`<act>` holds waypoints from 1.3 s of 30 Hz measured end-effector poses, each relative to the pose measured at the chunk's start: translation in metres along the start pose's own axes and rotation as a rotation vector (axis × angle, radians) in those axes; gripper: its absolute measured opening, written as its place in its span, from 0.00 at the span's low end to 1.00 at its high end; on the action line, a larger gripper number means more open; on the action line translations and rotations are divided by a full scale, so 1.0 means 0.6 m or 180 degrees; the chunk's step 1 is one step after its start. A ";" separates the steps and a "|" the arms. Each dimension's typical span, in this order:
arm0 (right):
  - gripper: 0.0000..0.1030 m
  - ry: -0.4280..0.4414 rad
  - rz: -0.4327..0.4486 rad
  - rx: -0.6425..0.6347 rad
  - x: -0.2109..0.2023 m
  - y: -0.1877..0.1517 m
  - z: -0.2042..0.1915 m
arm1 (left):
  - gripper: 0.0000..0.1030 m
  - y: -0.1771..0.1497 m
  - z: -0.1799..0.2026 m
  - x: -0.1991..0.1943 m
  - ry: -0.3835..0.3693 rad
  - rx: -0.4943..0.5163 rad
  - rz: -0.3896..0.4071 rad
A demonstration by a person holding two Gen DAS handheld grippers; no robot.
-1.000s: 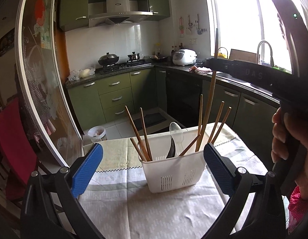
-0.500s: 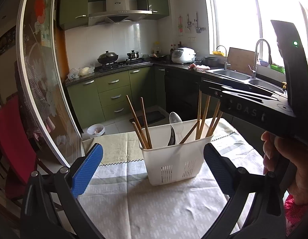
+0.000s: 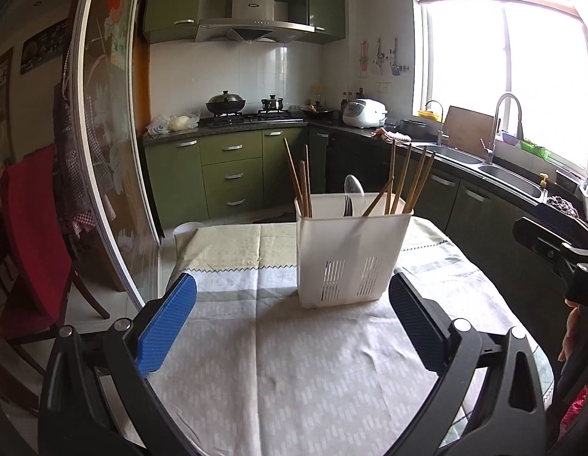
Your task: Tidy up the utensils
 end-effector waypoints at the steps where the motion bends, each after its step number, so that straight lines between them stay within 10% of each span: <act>1: 0.96 -0.0010 -0.0001 -0.0005 -0.014 -0.011 0.001 | 0.94 -0.009 -0.002 -0.007 0.0020 -0.0002 -0.0011; 15: 0.96 -0.0125 0.0021 -0.0044 -0.147 -0.085 -0.015 | 0.94 -0.040 -0.012 -0.074 0.0066 -0.0070 0.0021; 39: 0.96 -0.0101 -0.0047 -0.0094 -0.139 -0.070 -0.027 | 0.94 -0.052 -0.021 -0.091 0.0095 -0.0191 -0.0015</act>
Point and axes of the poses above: each gripper's, at about its wrist camera, not at the fingertips, and x roughly the way its jaws point, z to its right, y to its top, the point moved 6 cm from there along x, roughly the way its jaws point, and after that the axes turned 8 degrees about z, right-handed, at the moved point
